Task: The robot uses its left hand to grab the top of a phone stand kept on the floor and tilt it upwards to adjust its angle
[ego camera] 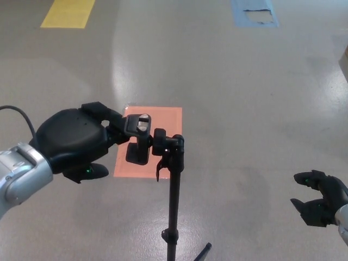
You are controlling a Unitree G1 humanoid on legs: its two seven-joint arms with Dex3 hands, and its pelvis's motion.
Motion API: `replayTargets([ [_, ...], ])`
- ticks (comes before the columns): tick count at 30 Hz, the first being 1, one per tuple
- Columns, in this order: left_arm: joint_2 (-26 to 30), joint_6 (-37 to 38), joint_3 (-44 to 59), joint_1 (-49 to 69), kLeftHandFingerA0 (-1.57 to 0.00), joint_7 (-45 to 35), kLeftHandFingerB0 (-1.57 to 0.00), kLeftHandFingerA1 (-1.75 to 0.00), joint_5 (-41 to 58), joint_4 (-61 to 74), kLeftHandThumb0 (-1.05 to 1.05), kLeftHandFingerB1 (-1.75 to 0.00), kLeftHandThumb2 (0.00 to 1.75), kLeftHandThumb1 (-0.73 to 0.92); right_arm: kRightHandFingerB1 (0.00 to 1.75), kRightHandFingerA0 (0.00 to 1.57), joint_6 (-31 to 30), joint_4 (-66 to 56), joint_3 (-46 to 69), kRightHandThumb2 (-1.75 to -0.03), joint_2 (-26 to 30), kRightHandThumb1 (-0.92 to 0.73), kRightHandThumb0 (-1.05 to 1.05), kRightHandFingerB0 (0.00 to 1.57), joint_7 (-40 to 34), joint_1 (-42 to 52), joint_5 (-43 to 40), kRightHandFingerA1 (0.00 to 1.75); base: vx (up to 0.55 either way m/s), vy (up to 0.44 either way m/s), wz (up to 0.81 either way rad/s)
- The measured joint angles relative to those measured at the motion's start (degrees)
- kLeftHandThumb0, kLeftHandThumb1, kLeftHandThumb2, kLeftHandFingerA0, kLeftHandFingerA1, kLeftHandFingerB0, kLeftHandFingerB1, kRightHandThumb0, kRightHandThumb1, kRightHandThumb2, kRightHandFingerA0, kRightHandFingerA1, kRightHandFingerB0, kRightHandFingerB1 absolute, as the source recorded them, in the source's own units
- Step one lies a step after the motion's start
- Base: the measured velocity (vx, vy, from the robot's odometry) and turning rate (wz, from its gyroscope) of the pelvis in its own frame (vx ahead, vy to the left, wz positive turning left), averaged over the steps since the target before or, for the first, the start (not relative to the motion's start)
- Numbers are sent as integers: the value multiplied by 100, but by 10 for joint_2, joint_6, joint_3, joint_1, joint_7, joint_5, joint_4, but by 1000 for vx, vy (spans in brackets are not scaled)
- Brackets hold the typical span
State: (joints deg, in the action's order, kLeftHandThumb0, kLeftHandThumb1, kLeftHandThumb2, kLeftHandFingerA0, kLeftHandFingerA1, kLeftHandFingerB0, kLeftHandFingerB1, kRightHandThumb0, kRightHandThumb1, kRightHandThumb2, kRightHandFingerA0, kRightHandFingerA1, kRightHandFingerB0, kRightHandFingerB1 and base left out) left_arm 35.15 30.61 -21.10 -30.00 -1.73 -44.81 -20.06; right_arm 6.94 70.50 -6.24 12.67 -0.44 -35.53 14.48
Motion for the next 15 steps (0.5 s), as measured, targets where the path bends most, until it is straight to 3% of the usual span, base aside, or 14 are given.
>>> replayTargets([
  [15, 0, -20, 19, -80, -22, -17, -14, -31, 12, -105, -28, -33, 62, 61, 33, 44, -4, 2, -2, -63, 0, -75, -30, 28, 1, -8, 2, 42, 0, 0, 0],
])
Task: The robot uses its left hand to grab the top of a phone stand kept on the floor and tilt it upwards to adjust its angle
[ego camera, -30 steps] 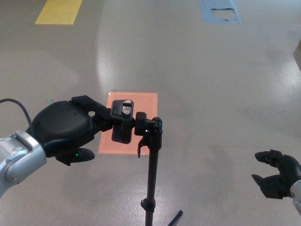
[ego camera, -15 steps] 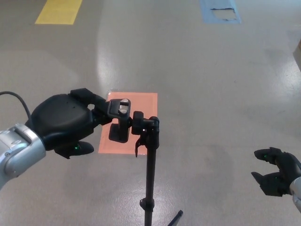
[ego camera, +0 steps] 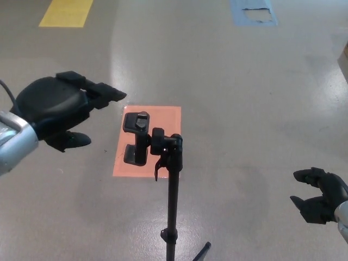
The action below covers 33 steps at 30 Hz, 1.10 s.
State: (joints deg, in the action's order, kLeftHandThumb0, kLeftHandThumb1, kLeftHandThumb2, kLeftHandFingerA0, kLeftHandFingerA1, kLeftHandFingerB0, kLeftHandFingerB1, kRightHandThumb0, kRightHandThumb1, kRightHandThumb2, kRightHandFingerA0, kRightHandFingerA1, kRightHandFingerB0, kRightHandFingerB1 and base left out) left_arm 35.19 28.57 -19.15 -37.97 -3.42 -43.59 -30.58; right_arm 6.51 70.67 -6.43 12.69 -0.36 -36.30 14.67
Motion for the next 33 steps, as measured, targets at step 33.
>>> replayTargets([
  [33, -48, -35, 84, 50, -30, 93, -11, -48, 75, -399, -74, -39, 101, 76, 32, 47, -1, 2, -5, -63, -5, -74, -32, 29, 1, 10, 6, 42, 0, 0, 0],
])
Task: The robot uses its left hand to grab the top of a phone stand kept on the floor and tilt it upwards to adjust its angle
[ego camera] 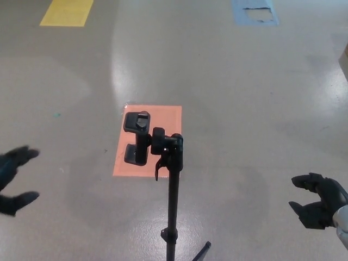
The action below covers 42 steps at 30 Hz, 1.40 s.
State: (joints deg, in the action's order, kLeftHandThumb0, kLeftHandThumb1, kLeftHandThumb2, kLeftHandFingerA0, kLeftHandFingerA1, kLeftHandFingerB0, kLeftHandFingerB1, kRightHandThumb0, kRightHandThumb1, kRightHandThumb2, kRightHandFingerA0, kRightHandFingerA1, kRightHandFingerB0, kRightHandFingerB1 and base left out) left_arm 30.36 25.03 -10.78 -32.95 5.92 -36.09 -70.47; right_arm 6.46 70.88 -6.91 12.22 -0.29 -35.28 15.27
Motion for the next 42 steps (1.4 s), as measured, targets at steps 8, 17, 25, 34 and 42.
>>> replayTargets([
  [8, -23, -22, 89, 39, -38, 2, -12, -50, 59, -40, -74, -39, 99, 73, 33, 44, 1, 3, 0, -63, -7, -74, -31, 29, 0, 11, 0, 42, 0, 0, 0],
  [17, -35, -58, 121, 105, -56, -12, -18, -48, 104, -54, -45, -28, 60, 65, 33, 50, 3, 3, 2, -63, -8, -75, -31, 29, -1, 66, 0, 43, 0, 0, 0],
  [25, -32, -96, 115, 119, -76, -55, -17, -80, 118, -64, -32, -28, 59, 61, 34, 48, 7, -2, 0, -64, -8, -80, -23, 30, -2, 82, 0, 44, 0, 0, 0],
  [34, -31, -113, 101, 153, -73, -88, -17, -75, 125, -67, -33, -30, 63, 59, 35, 62, 14, -9, -15, -63, -9, -79, -21, 33, -22, 119, 6, 49, 0, 0, 0],
  [42, -31, -115, 93, 170, -62, -97, -18, -89, 128, -67, -33, -30, 63, 60, 35, 57, -5, -10, -21, -64, -10, -80, -27, 30, -39, 131, 11, 46, 0, 0, 0],
])
